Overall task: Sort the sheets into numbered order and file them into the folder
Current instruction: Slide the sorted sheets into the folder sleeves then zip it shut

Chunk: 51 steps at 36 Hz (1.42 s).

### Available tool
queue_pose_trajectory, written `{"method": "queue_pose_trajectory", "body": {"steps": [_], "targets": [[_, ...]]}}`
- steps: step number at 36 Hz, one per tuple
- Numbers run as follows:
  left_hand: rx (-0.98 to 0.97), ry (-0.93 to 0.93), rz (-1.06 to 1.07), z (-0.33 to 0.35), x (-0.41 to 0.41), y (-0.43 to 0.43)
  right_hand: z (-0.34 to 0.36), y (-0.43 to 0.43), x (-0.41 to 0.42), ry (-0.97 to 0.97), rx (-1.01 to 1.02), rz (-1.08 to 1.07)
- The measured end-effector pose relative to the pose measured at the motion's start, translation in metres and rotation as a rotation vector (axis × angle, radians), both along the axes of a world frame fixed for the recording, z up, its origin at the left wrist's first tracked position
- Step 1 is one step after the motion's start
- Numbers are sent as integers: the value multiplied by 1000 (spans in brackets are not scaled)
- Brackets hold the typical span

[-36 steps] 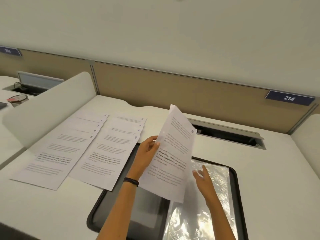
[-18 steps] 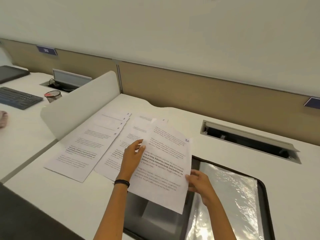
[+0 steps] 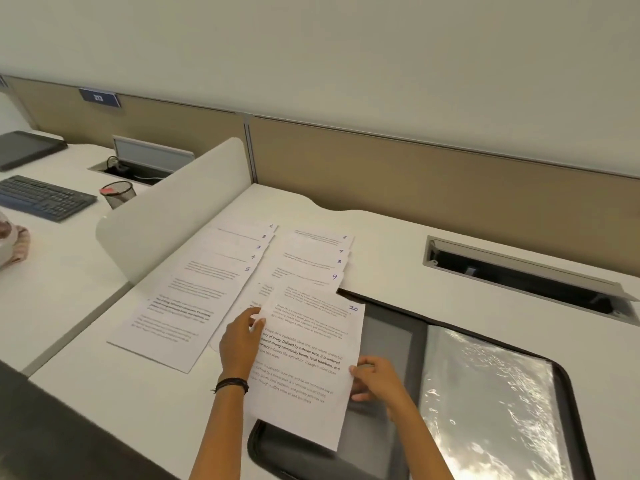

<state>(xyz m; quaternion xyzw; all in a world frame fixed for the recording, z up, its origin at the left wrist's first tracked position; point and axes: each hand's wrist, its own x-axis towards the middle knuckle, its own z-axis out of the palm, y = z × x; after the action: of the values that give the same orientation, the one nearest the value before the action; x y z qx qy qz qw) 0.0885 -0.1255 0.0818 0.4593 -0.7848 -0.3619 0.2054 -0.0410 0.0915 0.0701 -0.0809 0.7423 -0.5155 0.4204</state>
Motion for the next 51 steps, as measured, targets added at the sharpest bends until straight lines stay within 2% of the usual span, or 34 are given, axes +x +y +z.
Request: {"method": "queue_pose_trajectory", "body": {"steps": [11,14,16,23,27,32,34,46,48,51], "targets": [[-63,12,3,-25,4,-22,-11,-38,12,30,13,27],[-133,-101,-3,-30,-3,-25,-15,-50,14,35,-1,12],[-115,-126,-21,-32,-8,-25,-19,-56,16,53,-5,-8],[23,-63,-358,-50,-21,-21,-30,-76,29,97,-8,-52],[44,-155,-484,-59,-27,-15,-34,-81,34,98,-22,-68],[41,-426,-527,-65,-32,-6,-36,-84,36,71,-27,-53],[36,-475,-530,-66,-33,-3,-38,-84,36,89,-22,-22],[-30,-492,-544,-75,-38,-7,-46,-81,33,216,-30,116],[-31,-467,-535,-76,-38,-8,-46,-78,32,289,-22,125],[-30,-371,-518,-77,-39,-9,-45,-70,29,512,-29,98]]}}
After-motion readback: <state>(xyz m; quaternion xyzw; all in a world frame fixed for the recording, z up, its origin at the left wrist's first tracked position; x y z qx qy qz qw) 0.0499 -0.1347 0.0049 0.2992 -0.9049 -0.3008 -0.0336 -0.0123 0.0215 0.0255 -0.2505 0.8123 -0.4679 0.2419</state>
